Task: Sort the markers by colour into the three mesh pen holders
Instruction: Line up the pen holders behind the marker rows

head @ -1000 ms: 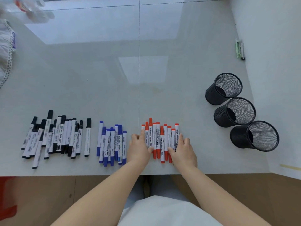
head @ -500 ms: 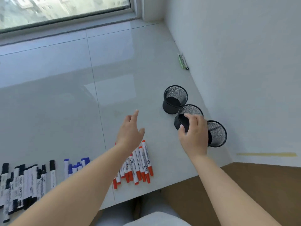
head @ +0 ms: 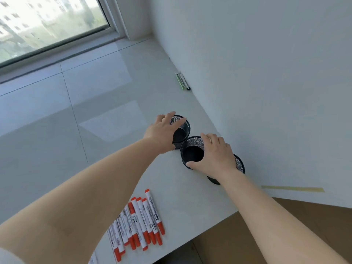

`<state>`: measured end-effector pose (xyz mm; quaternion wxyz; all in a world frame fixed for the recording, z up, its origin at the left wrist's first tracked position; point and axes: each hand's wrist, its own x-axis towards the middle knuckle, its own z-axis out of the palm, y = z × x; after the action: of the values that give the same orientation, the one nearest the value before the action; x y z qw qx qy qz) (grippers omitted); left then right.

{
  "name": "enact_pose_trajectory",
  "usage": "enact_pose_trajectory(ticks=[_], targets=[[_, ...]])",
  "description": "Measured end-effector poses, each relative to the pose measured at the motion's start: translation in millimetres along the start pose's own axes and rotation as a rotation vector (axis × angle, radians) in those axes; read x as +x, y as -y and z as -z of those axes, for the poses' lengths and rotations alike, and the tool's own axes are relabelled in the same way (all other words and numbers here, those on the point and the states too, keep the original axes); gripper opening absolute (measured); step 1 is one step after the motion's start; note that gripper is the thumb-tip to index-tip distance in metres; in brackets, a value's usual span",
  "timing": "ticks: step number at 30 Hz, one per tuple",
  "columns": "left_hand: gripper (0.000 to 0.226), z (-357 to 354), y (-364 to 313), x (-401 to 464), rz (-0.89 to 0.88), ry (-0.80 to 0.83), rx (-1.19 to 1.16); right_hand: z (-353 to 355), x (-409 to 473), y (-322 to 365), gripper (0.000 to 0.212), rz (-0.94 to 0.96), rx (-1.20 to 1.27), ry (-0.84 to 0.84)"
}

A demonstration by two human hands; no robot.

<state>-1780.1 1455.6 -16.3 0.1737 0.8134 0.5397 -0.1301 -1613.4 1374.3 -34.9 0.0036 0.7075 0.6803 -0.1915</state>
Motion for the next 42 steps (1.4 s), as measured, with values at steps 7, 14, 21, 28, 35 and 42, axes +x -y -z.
enact_pose_trajectory(ticks=[7,14,21,28,35,42], targets=[[0.092,3.9,-9.6,16.9,0.009,0.058,-0.025,-4.7,-1.1,-0.4,0.110,0.007,-0.031,0.028],[0.086,-5.0,7.2,-10.4,0.143,0.017,-0.171,-9.1,2.5,5.3,0.101,0.034,-0.088,0.024],[0.085,-9.6,55.6,-68.9,0.298,-0.093,-0.345,-14.8,0.6,39.1,0.095,-0.030,0.012,-0.011],[0.088,-24.5,135.0,-152.7,0.470,-0.151,-0.453,-25.4,-16.4,126.9,0.100,0.031,0.118,-0.047],[0.086,-54.2,222.9,-249.9,0.669,-0.156,-0.474,-56.7,-36.4,236.8,0.099,0.141,0.248,0.031],[0.085,-77.6,274.2,-300.1,0.723,-0.157,-0.472,-93.5,-50.2,301.0,0.099,0.178,0.211,0.059]])
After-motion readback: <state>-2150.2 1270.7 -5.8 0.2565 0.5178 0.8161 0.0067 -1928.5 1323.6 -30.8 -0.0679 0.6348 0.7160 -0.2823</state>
